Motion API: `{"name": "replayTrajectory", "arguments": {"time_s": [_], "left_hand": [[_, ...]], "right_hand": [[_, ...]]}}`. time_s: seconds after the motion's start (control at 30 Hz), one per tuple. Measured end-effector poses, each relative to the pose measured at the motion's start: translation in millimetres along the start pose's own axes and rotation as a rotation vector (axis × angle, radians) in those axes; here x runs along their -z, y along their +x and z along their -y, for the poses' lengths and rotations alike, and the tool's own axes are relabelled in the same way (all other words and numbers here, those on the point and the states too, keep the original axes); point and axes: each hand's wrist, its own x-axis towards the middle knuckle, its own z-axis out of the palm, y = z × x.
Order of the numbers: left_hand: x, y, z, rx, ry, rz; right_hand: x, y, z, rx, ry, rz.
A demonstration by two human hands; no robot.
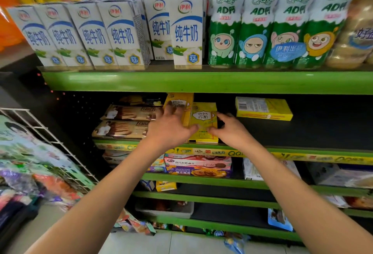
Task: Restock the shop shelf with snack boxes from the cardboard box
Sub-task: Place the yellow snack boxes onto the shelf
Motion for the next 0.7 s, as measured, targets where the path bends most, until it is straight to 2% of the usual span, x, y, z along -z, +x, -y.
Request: {"name": "replayTrajectory", "arguments": {"time_s": [0.07,0.17,0.37,0.6,0.7], "left_hand": [[-3,0,-6,0.014,0.089,0.043],[-6,1,-8,0.031,0.131,0.017],[-10,-2,-6,0.047,0.113,-0.051],[-2,-6,-9,0.103,0.058,0.001],[3,-13,-21,0.102,0.145,-0.110]], "right_hand": [[0,-1,0,0.007,-0.003,0.001],[0,-1,-1,0.007,-0.003,0.009],[1,-1,-4,0.030,-0.007,0.031],[10,-2,-7,0.099,0.068,0.095],[32,1,-23,0.217,-0.104,-0.018]]}}
